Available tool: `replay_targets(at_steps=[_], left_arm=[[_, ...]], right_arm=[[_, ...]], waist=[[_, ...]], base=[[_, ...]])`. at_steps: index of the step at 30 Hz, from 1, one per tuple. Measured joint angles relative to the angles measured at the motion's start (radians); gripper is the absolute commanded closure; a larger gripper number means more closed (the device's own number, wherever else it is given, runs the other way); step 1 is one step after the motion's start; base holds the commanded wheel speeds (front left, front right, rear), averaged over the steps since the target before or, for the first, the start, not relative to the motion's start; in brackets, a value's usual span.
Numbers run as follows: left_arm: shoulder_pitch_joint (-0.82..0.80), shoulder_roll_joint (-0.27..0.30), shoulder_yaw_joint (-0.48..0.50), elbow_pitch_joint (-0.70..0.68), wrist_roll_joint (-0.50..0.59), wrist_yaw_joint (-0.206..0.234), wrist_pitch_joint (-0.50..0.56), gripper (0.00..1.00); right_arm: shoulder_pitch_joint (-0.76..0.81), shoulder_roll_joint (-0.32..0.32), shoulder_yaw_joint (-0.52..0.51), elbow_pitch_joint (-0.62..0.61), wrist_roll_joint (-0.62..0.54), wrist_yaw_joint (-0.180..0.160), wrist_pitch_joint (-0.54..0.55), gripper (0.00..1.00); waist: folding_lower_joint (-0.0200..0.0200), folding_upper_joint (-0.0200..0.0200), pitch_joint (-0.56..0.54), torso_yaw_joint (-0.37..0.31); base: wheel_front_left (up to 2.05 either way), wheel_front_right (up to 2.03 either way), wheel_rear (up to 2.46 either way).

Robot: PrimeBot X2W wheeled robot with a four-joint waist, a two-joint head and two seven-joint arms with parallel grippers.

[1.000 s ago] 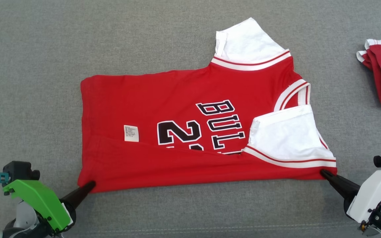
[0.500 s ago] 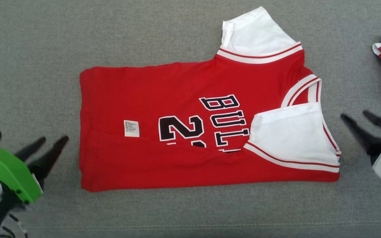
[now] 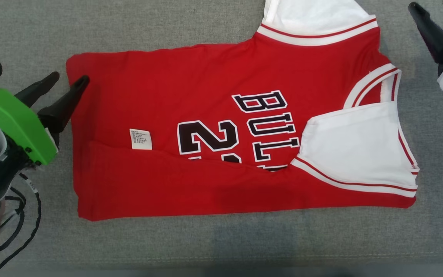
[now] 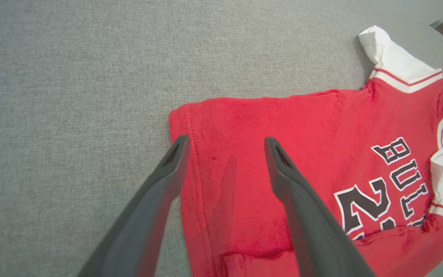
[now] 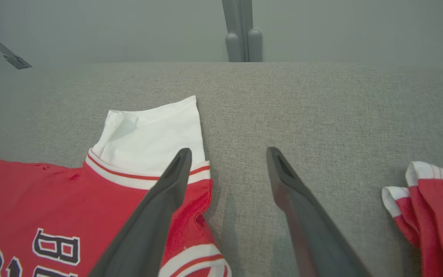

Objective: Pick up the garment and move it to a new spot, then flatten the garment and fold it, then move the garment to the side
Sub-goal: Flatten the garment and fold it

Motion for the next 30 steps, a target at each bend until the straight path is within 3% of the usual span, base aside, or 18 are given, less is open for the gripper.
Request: replay_targets(at_steps=[10, 17, 29, 30], left_arm=[[-0.149, -0.086, -0.093, 0.113, 0.064, -0.03, -0.036, 0.0], [-0.214, -0.126, -0.108, 0.206, 0.099, -0.047, -0.112, 0.0], [-0.272, -0.156, -0.134, 0.303, 0.1, -0.065, -0.169, 0.0], [-0.277, -0.159, -0.136, 0.31, 0.099, -0.065, -0.172, 0.65]], right_arm=[[-0.269, 0.038, 0.041, 0.1, -0.096, -0.02, -0.003, 0.0], [-0.297, 0.105, 0.101, 0.231, -0.104, -0.016, -0.028, 0.0], [-0.37, 0.132, 0.129, 0.353, -0.106, 0.018, -0.074, 0.0], [-0.377, 0.134, 0.129, 0.36, -0.106, 0.018, -0.078, 0.38]], waist=[[0.0, 0.0, 0.126, 0.031], [0.0, 0.0, 0.166, 0.094], [-0.0001, 0.0, 0.176, 0.122], [-0.0001, 0.0, 0.176, 0.123]], base=[[0.0, 0.0, 0.0], [0.0, 0.0, 0.0], [0.0, 0.0, 0.0], [0.0, 0.0, 0.0]])
